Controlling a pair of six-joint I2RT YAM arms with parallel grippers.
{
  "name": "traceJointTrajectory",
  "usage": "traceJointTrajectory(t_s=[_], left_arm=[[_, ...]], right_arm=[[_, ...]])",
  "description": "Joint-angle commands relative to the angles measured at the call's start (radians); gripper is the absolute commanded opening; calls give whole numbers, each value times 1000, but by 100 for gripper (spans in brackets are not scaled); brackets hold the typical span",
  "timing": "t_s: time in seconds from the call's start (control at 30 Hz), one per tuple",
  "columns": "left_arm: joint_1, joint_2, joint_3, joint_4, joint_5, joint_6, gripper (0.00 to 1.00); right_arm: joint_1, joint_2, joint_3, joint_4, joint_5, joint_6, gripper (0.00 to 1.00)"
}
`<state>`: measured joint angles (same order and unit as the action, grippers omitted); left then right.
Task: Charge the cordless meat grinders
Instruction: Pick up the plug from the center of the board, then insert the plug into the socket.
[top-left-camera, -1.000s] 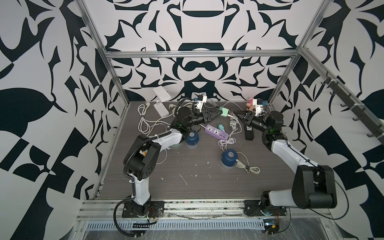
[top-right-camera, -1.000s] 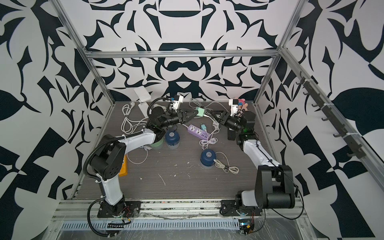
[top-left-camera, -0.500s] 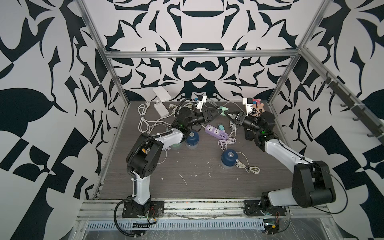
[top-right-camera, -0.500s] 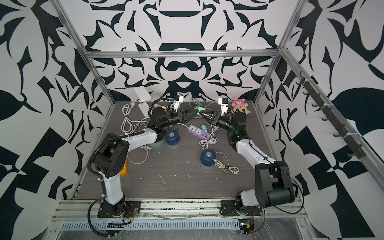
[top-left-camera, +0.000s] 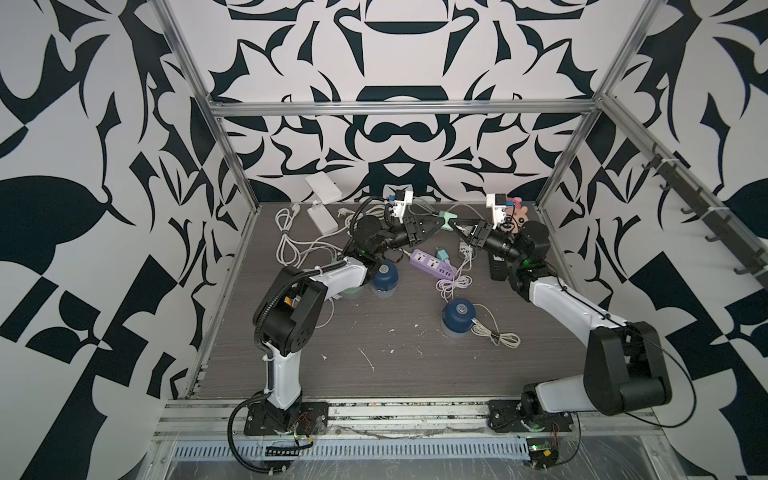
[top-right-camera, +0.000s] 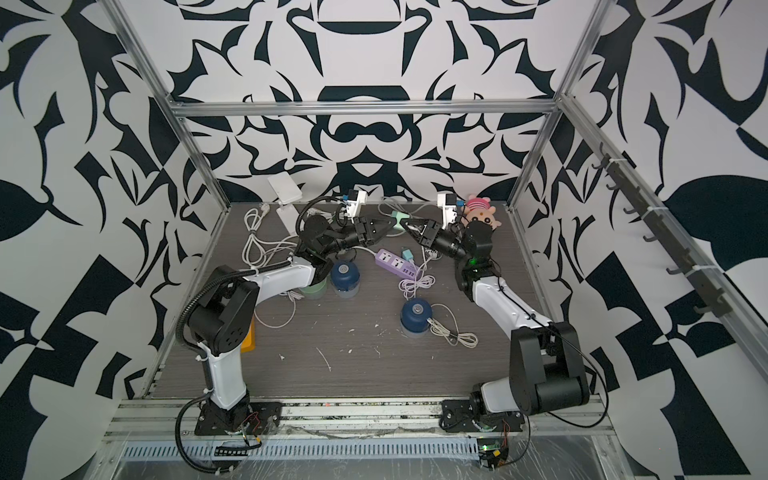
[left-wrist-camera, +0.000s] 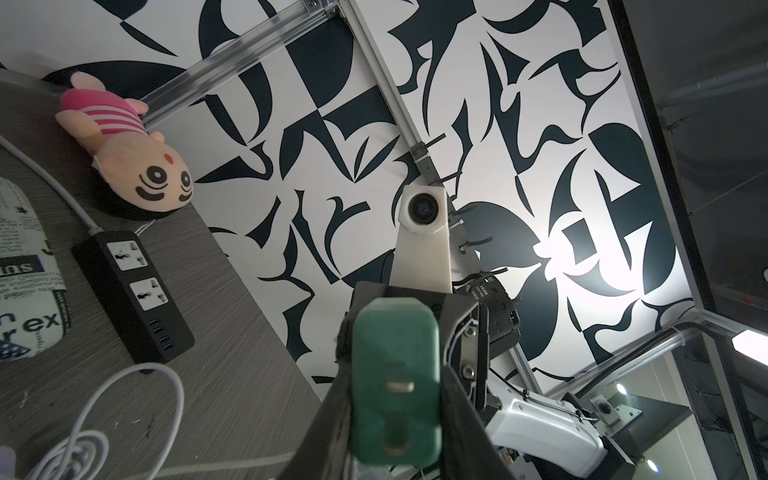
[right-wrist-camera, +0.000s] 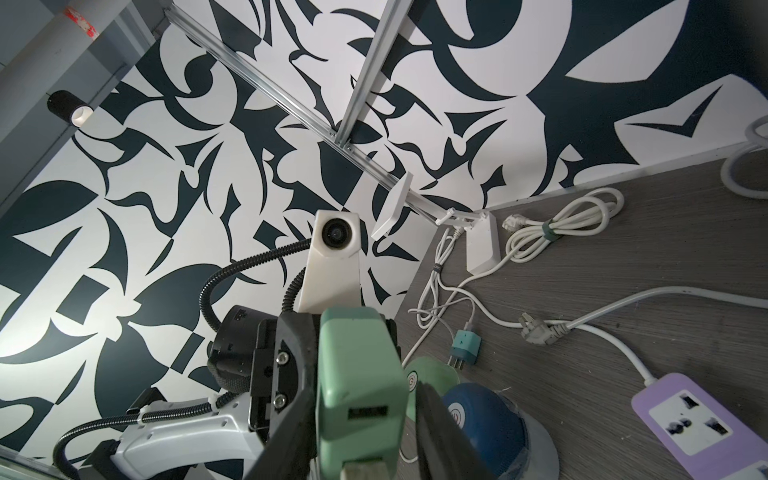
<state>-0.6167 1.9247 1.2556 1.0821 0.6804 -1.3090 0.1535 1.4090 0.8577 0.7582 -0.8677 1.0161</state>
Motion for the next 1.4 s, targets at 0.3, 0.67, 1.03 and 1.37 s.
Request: traceJointTrajectory(t_s=[0.3, 0.67, 1.03, 1.37], left_arm=[[-17, 21, -16, 76, 16, -19, 0], [46, -78, -134, 34, -76, -14, 66], [61, -410, -190, -935, -367, 578, 78], [9, -554, -355, -1008, -485, 688, 100]], right_arm=[[13, 2, 53, 0, -14, -36, 27], [-4, -65, 132, -478, 14, -356, 0], [-27, -37, 418, -1396, 801, -868, 0], [-166, 149, 478, -1434, 946, -918, 0]])
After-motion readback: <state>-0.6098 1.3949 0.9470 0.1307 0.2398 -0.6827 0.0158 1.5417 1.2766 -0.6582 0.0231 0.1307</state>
